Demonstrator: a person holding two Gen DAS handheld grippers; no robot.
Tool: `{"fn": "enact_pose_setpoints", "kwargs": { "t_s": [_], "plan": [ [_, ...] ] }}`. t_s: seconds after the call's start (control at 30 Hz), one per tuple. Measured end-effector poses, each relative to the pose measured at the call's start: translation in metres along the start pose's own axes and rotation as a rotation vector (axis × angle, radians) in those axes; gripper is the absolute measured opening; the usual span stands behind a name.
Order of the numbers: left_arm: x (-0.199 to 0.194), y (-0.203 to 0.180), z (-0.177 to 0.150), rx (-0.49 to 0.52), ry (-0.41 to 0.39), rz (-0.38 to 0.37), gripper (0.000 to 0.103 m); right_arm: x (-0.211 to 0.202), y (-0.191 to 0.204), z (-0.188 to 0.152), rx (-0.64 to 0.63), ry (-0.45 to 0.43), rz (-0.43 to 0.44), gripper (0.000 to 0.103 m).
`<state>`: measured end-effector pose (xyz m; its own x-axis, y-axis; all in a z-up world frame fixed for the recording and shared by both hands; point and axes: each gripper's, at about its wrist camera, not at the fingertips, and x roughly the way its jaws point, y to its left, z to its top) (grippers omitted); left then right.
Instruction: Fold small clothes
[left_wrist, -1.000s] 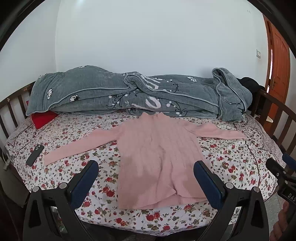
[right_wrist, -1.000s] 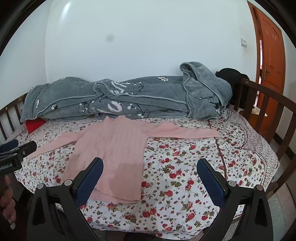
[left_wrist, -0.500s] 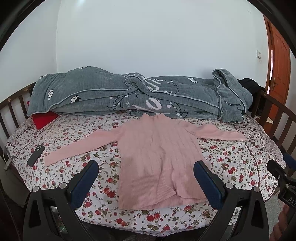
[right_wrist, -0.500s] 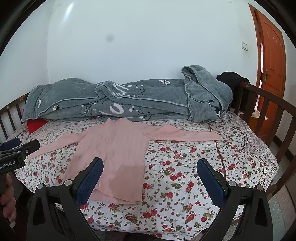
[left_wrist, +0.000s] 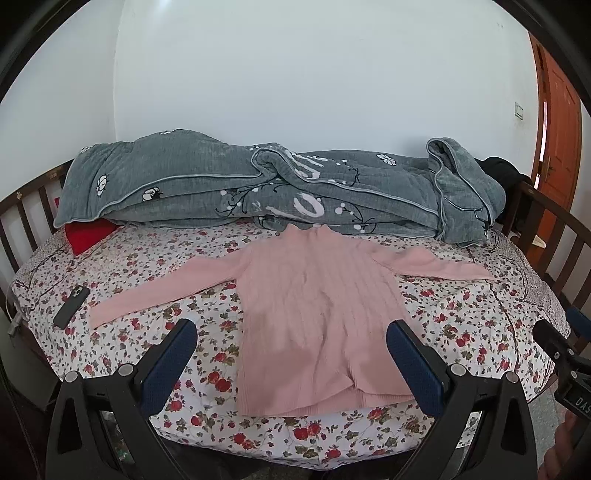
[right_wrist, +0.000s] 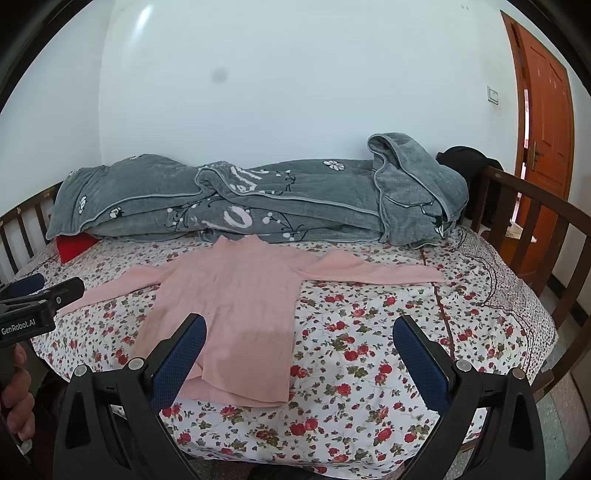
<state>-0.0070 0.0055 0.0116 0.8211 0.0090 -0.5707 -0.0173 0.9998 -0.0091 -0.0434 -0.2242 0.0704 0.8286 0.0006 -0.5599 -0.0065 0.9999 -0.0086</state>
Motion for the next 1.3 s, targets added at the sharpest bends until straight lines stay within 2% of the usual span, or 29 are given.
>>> {"fn": "enact_pose_setpoints", "kwargs": {
  "t_s": [1.3],
  "plan": [
    [-0.0003,0.0,-0.0022,-0.006,-0.001,-0.006,0.103,-0.0019,0.0039,-0.0004,0.002,-0.004,0.012,0.1]
  ]
}}
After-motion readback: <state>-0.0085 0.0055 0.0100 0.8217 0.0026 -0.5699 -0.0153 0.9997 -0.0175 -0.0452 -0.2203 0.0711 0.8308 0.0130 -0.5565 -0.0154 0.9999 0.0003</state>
